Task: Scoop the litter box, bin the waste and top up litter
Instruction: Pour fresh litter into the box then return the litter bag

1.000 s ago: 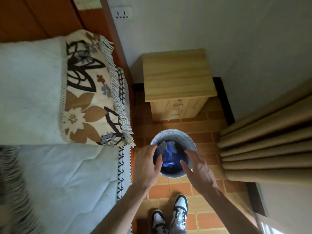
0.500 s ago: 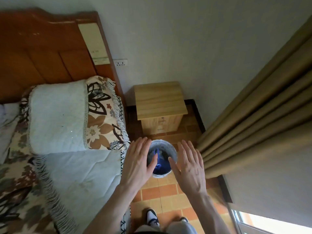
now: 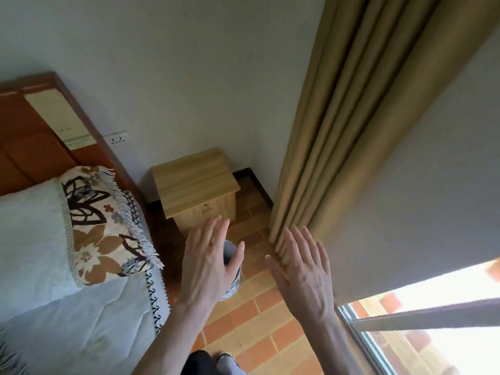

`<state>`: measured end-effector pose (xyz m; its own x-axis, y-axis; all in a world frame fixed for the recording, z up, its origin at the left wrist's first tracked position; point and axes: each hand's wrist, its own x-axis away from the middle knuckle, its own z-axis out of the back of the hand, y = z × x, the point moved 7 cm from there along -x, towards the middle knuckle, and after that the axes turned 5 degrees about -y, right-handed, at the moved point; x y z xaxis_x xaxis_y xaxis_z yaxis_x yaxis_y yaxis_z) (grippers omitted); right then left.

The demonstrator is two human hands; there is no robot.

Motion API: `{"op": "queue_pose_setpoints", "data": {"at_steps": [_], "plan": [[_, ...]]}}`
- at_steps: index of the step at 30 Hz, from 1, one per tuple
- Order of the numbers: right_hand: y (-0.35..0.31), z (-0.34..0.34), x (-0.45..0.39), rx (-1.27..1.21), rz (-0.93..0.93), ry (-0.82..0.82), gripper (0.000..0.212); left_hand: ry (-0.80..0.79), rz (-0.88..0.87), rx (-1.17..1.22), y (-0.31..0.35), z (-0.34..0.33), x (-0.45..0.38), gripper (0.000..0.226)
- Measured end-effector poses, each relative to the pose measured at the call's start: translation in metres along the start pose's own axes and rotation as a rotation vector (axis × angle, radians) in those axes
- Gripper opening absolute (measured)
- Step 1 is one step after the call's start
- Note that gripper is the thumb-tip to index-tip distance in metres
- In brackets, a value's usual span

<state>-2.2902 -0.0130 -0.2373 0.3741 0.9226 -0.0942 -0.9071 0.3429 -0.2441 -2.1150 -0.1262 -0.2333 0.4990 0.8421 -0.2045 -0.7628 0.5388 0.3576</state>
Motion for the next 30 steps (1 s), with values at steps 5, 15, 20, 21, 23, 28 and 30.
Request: {"op": "queue_pose_setpoints", "data": {"at_steps": [5,15,20,21,23,28,30], "plan": [[0.064,0.022,0.032,0.039,-0.153,0.029,0.070,-0.004,-0.152,0.053,0.078,-0.018,0.003,0.057],[0.165,0.074,0.121,0.054,-0.442,0.175,0.072,-0.107,-0.435,0.161,0.220,-0.060,0.030,0.063],[0.206,0.094,0.180,0.088,-0.642,0.243,0.069,-0.161,-0.618,0.224,0.283,-0.079,0.043,0.064],[0.212,0.098,0.191,0.093,-0.685,0.265,0.069,-0.171,-0.654,0.250,0.295,-0.083,0.045,0.064],[0.221,0.103,0.213,0.110,-0.775,0.298,0.068,-0.199,-0.725,0.298,0.319,-0.092,0.047,0.064],[0.230,0.112,0.267,0.125,-1.019,0.392,0.066,-0.324,-0.973,0.338,0.376,-0.114,0.067,0.062],[0.226,0.117,0.291,0.131,-1.105,0.465,0.064,-0.375,-1.078,0.355,0.397,-0.121,0.079,0.061]]}}
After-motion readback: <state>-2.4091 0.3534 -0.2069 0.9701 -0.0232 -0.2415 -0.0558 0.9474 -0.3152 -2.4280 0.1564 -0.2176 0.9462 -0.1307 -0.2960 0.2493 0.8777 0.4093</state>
